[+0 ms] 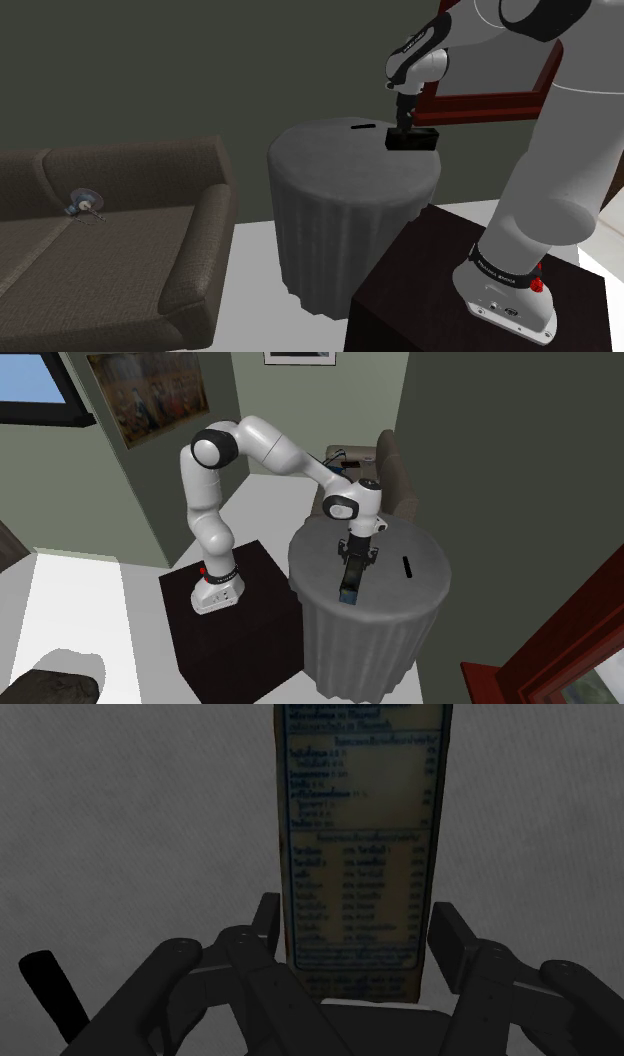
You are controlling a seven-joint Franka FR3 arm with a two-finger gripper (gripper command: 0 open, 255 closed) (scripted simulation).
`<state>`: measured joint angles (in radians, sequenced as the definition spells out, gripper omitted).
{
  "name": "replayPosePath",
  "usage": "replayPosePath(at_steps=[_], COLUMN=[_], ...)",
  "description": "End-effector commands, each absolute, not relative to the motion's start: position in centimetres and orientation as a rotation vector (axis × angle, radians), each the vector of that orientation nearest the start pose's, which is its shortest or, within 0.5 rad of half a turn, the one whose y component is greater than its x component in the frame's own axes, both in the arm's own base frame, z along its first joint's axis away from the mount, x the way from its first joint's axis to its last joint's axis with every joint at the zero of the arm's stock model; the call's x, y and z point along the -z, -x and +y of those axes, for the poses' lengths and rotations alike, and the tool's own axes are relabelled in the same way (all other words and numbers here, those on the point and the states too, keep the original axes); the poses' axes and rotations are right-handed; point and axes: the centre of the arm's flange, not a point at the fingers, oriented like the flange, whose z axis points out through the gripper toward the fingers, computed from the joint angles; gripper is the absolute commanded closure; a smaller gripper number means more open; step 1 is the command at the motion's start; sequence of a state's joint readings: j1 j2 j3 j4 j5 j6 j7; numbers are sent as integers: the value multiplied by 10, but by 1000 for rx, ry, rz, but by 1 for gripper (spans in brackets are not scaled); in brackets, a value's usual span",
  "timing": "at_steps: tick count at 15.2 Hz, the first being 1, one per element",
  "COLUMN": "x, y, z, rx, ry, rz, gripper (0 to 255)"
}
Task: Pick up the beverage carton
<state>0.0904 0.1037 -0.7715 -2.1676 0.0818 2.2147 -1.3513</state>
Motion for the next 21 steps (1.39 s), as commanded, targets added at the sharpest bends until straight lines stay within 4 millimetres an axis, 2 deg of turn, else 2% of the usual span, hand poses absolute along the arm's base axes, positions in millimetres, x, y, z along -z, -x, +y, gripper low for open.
replayPosePath(at_steps=[1, 4, 19, 21], x=[-357, -357, -436, -437], y=[-425, -426, -426, -426], z=[-337, -338, -338, -338], rx=[-34, -34, -34, -34], ry=[2973, 2973, 2973, 2973], rz=[-954, -954, -954, -954], gripper=[255, 255, 255, 255])
